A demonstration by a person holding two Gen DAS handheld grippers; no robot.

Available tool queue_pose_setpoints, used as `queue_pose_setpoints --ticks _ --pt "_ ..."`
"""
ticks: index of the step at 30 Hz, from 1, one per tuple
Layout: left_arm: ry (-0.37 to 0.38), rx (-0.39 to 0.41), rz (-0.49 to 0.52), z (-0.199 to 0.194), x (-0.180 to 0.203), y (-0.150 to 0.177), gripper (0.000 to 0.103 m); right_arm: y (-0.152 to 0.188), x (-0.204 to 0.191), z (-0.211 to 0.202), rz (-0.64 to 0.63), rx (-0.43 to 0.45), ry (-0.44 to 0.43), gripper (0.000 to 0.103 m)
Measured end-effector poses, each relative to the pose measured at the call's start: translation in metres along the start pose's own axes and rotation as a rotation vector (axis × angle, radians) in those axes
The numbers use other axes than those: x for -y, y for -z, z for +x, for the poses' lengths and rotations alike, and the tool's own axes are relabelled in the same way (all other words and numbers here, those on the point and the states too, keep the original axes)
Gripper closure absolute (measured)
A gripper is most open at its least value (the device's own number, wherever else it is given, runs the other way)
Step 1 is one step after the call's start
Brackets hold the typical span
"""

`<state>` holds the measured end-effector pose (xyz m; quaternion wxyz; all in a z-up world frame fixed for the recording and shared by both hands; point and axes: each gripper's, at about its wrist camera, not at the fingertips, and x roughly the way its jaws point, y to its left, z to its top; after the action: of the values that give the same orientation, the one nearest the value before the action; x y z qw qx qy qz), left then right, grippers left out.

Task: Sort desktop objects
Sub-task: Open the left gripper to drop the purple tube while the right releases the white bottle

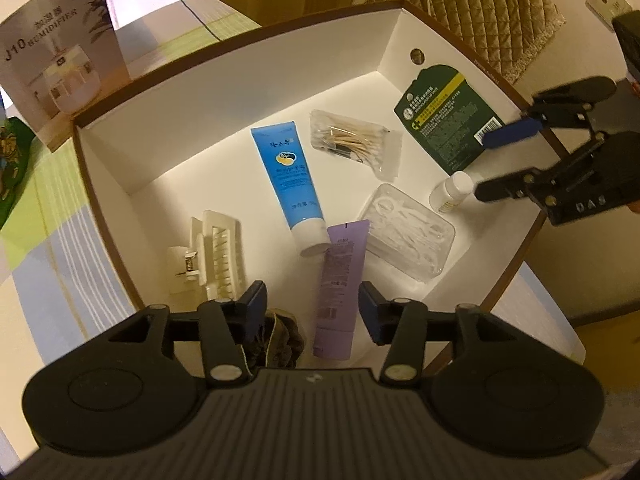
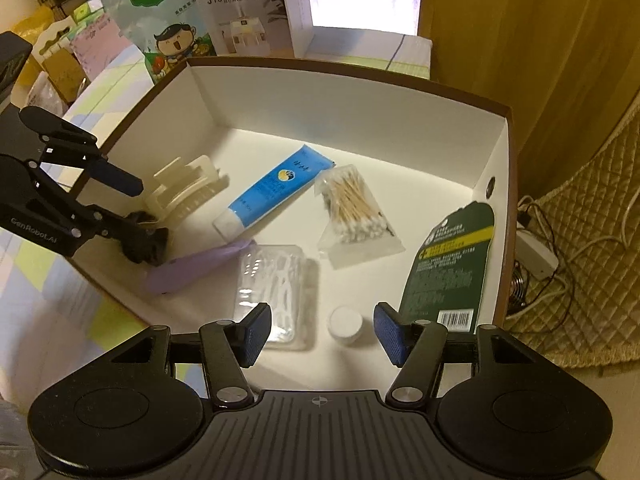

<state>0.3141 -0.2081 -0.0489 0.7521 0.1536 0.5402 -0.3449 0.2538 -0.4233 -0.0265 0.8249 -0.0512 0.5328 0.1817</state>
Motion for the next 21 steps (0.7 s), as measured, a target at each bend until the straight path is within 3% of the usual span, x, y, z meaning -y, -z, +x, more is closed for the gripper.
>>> queue_pose_setpoints --ticks 16,21 --pt "-0.062 0.052 -0.007 -0.033 0.013 0.018 0.051 0.016 -0.013 -0.03 0.089 0.064 0.012 0.04" --pt "-0.115 0.072 0.021 -0.046 0.021 0.029 0.049 0.02 -0.023 -0.038 0.094 0.086 0.019 0.04"
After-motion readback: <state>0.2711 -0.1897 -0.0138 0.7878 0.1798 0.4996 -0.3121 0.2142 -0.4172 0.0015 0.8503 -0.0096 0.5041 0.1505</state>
